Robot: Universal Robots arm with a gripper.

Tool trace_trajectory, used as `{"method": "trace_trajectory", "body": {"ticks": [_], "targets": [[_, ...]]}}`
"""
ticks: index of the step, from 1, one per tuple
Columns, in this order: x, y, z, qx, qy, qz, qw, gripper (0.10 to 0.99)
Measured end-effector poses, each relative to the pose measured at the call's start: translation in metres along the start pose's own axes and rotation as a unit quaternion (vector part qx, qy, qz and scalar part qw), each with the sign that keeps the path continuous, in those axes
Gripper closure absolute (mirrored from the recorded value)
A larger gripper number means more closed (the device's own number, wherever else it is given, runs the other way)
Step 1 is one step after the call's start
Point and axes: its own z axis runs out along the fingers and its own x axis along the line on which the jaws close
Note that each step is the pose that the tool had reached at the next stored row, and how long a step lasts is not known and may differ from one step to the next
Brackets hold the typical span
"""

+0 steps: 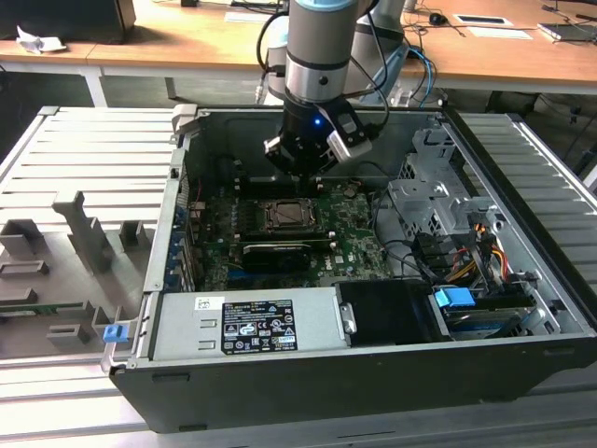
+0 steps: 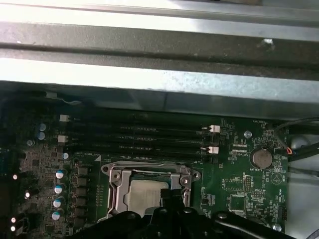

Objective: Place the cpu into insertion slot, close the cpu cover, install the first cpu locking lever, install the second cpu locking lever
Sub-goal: 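Install the second cpu locking lever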

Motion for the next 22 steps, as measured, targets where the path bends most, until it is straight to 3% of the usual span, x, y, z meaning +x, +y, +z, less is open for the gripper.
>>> {"method": "trace_trajectory", "body": {"ticks": [17,19,22], "targets": [[0.0009,-0.0136,-0.0008,0.0,0.0,0.0,1.0,0.98],[0.0014,-0.0209,-0.0011,0.0,0.0,0.0,1.0,0.98],[0.0025,-0.0369,0.0047,-0.0015,0.0044,-0.001,1.0,0.98]]}}
